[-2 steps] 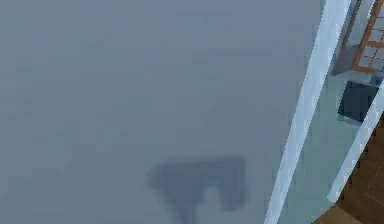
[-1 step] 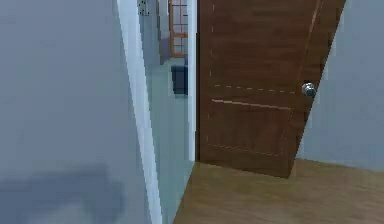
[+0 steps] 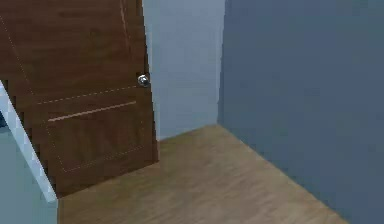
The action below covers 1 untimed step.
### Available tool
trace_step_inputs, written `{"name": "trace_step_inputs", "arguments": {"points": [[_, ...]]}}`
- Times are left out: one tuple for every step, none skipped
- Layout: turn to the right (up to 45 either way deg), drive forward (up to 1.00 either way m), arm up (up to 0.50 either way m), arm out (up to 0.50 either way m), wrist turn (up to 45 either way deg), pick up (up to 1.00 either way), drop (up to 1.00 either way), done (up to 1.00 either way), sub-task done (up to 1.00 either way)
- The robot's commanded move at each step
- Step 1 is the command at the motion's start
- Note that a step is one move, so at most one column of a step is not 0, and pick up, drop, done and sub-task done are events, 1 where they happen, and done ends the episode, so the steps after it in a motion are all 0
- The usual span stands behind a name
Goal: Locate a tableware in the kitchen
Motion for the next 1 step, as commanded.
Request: {"name": "trace_step_inputs", "arguments": {"points": [[45.0, 0.00, 0.00, 0.00, 0.0, 0.00, 0.00, 0.00, 0.00]]}}
